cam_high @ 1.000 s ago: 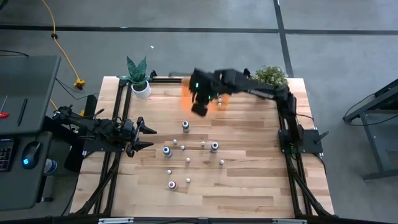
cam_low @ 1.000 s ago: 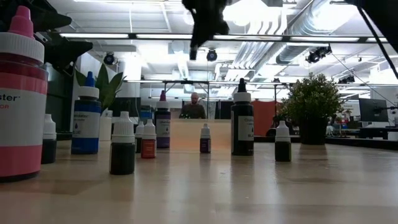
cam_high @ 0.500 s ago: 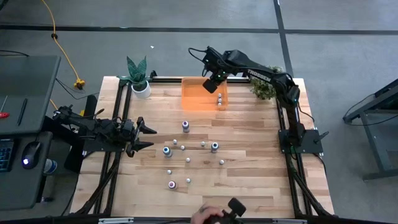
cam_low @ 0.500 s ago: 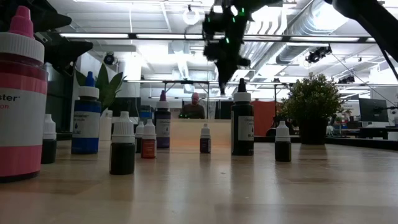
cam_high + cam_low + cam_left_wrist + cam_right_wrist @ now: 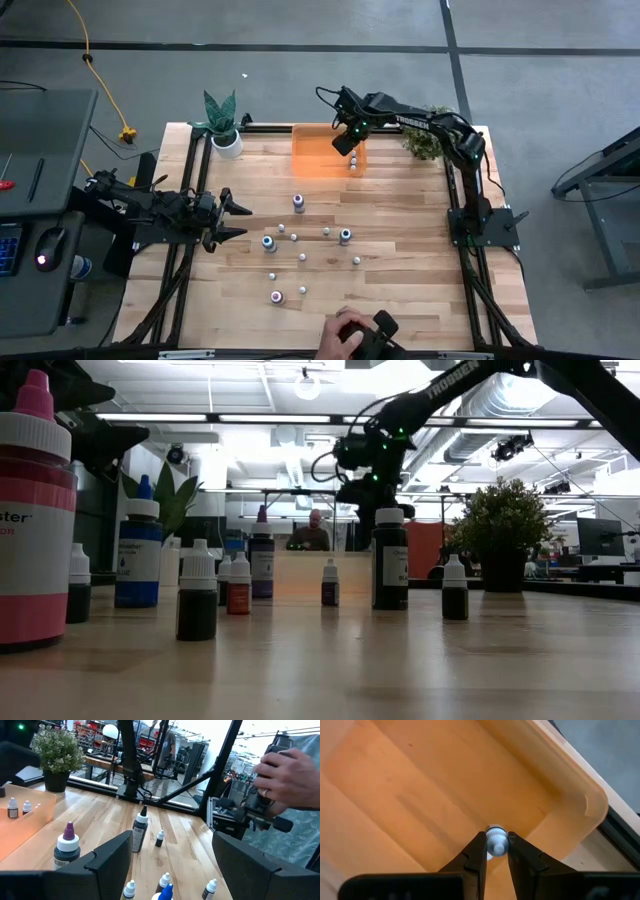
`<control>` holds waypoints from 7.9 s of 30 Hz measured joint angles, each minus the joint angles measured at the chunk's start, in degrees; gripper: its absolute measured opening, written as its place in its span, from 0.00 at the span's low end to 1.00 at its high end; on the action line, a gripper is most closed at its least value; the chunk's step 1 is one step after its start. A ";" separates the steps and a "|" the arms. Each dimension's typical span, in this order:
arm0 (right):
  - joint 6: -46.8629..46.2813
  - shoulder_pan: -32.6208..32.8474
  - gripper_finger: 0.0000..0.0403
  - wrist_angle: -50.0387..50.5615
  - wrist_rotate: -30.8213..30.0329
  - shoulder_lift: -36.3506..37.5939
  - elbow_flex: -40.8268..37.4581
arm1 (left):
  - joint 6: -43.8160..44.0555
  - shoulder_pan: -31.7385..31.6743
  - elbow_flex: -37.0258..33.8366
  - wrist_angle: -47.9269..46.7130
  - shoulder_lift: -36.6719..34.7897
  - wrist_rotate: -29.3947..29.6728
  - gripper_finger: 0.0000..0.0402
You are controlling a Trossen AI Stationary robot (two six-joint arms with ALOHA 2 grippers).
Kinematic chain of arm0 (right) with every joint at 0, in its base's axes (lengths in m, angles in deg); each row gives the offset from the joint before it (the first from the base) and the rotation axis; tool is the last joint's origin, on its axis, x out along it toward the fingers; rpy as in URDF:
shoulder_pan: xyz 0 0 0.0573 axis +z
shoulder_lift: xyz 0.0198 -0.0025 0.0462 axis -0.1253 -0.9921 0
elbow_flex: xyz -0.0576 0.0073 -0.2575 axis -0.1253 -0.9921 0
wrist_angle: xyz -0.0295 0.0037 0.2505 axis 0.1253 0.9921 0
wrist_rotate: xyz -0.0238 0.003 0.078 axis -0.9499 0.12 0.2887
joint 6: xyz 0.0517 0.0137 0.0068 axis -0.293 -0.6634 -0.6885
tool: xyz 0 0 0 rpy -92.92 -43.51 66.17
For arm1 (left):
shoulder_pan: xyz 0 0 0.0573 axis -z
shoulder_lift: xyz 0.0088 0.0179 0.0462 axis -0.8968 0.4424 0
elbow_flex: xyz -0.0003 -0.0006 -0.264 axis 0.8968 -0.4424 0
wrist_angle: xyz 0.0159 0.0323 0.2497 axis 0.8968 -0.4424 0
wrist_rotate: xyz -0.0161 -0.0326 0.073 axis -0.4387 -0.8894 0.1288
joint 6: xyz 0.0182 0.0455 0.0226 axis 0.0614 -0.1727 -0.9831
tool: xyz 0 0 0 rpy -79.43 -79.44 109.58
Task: Pick & Place food coloring
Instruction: Put the small black food coloring bottle into the orange bin
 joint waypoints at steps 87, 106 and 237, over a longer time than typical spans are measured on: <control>-2.56 -2.12 0.31 -2.03 -5.12 0.66 -0.14 | 0.00 0.00 0.00 0.00 -0.01 0.00 0.68; 8.62 7.01 0.31 3.56 -2.14 17.71 -0.17 | 0.00 -0.01 0.00 0.00 0.00 0.00 0.68; 12.20 56.32 0.38 -27.64 2.23 -10.32 -0.25 | 0.00 -0.02 0.00 0.00 0.01 0.00 0.68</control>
